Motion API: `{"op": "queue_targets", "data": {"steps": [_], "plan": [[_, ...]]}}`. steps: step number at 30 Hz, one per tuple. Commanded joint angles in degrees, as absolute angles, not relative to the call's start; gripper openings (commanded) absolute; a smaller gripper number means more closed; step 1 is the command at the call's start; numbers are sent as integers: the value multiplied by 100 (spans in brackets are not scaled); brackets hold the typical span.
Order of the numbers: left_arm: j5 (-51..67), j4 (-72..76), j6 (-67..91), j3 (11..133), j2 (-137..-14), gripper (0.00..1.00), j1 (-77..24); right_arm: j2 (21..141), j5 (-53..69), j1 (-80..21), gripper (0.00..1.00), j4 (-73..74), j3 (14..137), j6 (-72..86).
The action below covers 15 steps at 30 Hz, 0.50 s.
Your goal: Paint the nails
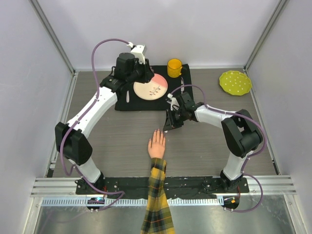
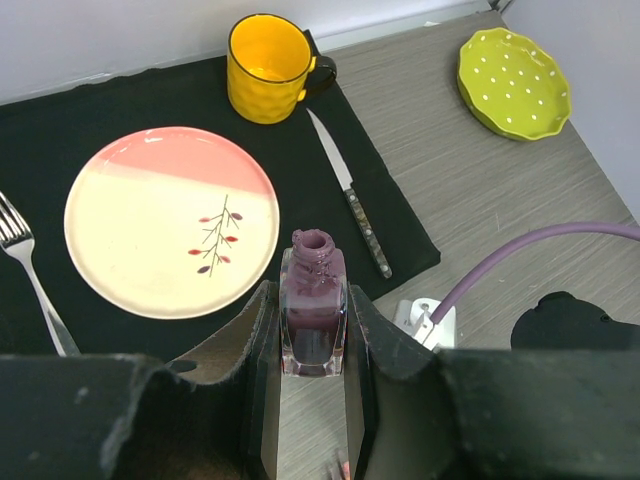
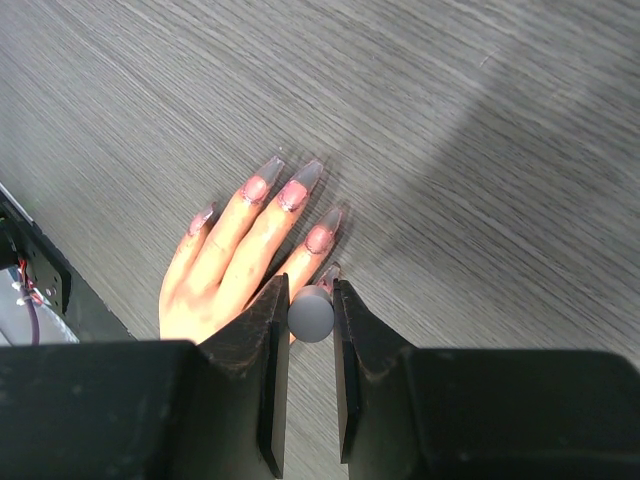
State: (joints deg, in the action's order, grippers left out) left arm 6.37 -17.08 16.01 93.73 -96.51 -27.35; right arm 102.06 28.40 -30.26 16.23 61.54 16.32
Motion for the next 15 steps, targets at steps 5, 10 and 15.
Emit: {"op": "queue_targets", "data": {"steps": [5,10,15], "plan": [[826,-1591,1635,9615,-9624,0,-2681,10204,2918,-3050,1,1635,6328,1652],[853,-1626,1661,9589,-9589,0,-2689,10230,2892,-3050,1,1644,6354,1670],[844,-1626,1661,9589,-9554,0,-2663,10301,2900,-3050,1,1661,6390,1679]]}}
